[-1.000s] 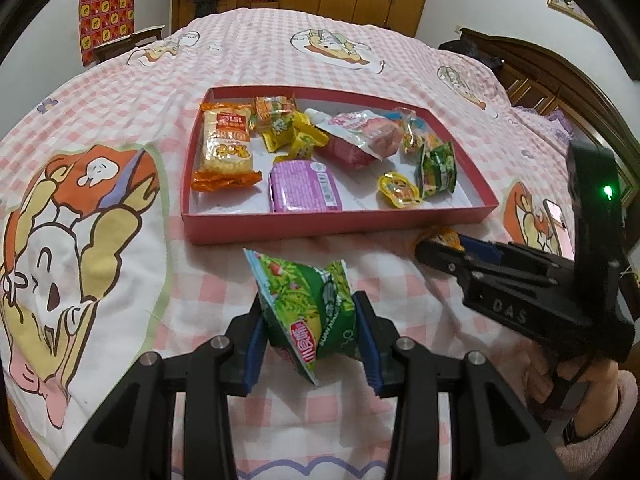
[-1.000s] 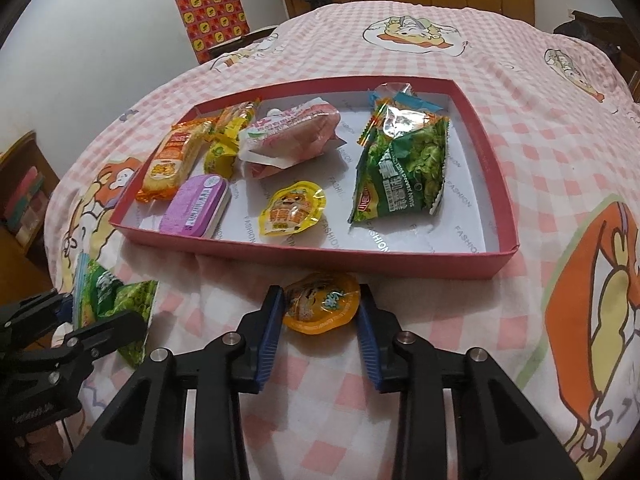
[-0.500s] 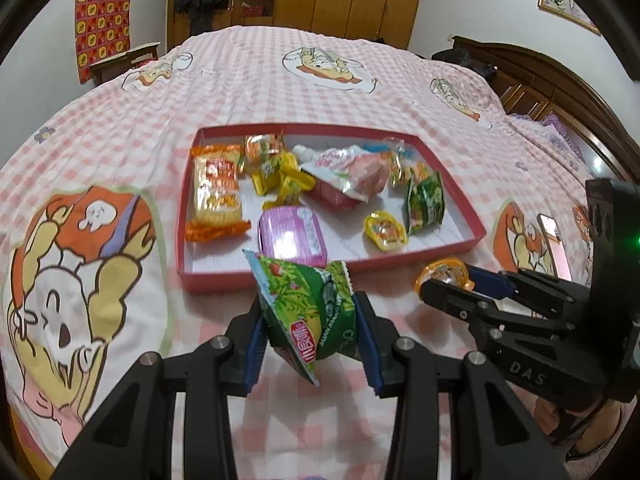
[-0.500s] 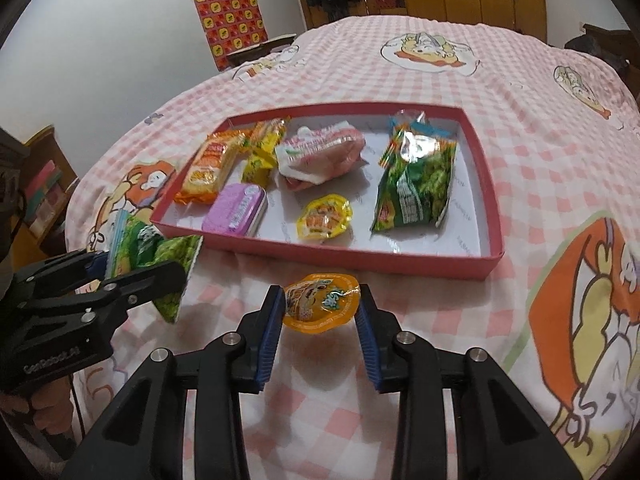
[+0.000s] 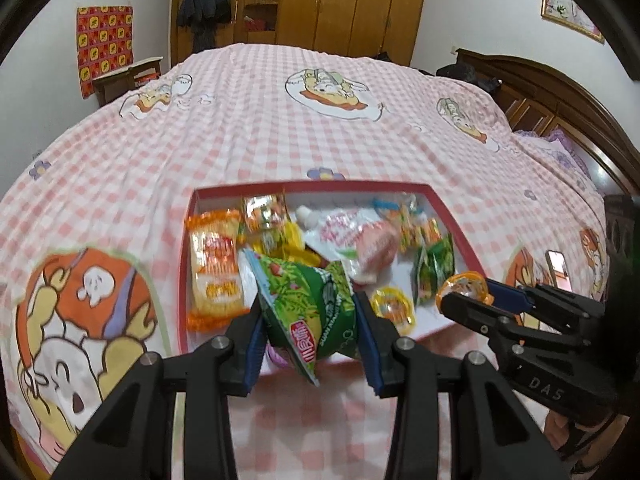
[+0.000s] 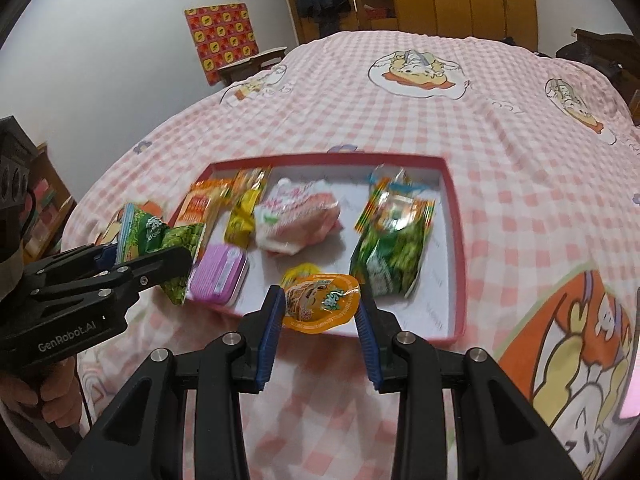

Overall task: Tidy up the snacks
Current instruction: 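Carry the green bag and orange jelly cup into the box and open both tools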

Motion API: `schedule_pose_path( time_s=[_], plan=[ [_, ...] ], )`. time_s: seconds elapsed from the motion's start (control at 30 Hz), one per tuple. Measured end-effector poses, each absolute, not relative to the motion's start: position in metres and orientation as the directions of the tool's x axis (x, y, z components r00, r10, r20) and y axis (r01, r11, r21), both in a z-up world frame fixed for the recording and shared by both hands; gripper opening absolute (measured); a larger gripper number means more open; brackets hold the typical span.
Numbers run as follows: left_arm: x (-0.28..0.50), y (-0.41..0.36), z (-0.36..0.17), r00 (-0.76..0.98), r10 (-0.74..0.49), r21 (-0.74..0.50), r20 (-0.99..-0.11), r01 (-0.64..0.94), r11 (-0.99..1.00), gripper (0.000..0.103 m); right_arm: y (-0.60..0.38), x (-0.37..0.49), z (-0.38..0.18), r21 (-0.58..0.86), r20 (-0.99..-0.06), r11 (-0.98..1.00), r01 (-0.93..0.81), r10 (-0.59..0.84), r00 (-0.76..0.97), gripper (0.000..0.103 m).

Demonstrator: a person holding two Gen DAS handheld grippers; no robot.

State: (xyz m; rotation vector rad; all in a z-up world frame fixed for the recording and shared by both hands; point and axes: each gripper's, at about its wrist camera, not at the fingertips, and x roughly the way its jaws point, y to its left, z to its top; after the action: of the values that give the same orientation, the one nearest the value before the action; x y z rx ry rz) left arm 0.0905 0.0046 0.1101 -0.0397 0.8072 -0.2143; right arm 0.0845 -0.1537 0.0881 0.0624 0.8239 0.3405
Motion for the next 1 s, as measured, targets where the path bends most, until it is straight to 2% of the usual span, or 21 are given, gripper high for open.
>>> schedule_pose_path(
  time_s=[0.47,1.0],
  plan=[
    [0.147,0.002,0.104,0.655,-0.208,-0.142,-0.726,0.153,0.978,0.042,-0.148,0.138,0.099,0.160,-0.702,0.955,-0.249,0.287,0.652,0.036],
    [0.187,0.003,0.082,0.639,-0.197,-0.140,-0.743,0.140,0.980,0.042,-0.144,0.186,0.081,0.150,-0.723,0.966,-0.209,0.251,0.643,0.037]
  ],
)
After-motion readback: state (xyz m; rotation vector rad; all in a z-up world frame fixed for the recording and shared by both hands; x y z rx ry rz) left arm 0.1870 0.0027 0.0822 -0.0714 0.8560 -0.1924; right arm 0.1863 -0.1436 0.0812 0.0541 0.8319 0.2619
